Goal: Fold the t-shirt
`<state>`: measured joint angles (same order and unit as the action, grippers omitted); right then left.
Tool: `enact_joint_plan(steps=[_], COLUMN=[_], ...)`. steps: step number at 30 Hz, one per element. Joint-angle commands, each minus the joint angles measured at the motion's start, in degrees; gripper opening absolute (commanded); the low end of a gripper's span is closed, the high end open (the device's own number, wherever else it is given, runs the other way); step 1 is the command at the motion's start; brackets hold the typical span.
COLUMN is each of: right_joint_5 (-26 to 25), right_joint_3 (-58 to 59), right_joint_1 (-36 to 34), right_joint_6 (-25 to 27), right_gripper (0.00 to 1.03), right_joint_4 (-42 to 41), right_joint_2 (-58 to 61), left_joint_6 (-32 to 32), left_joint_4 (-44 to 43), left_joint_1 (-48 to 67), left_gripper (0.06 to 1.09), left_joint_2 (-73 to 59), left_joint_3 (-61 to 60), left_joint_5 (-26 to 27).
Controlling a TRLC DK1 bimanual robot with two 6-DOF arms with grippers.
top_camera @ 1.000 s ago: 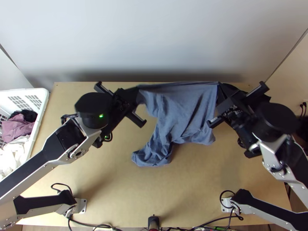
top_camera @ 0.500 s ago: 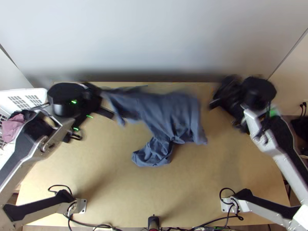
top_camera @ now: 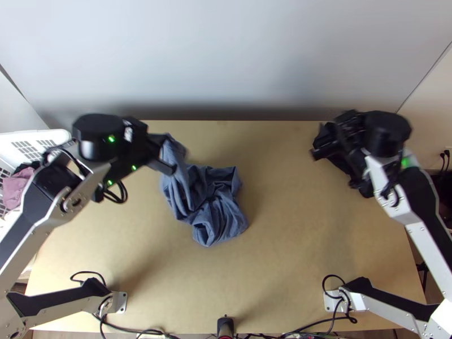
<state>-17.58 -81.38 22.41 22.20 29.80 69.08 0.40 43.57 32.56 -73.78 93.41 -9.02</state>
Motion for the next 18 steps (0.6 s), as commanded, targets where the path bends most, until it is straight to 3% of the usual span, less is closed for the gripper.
enact_joint_plan(steps=[1,7,11,18], right_joint_5=[0.53,0.62,1.85,2.91], right_joint_3=[0.09,0.52,0.35,-0.35], right_joint_1=[0.79,2.28,4.83,6.06], right_joint_6=[-0.84,-0.40,-0.40,-0.40], right_gripper=[0.98,0.98,0.98,0.98], right_joint_4=[1.75,1.84,2.19,3.24], right_joint_2=[-0.88,-1.32,-1.32,-0.88], left_joint_6=[-0.23,0.74,0.91,0.12], left_joint_4=[1.60,6.88,14.17,19.80], left_joint_1=[0.49,1.63,5.32,13.67], left_gripper=[0.09,0.09,0.09,0.09], left_joint_2=[-3.39,-8.58,-11.56,-15.34], left_joint_3=[6.00,19.53,20.76,22.17], left_joint_5=[0.49,0.49,5.68,8.40])
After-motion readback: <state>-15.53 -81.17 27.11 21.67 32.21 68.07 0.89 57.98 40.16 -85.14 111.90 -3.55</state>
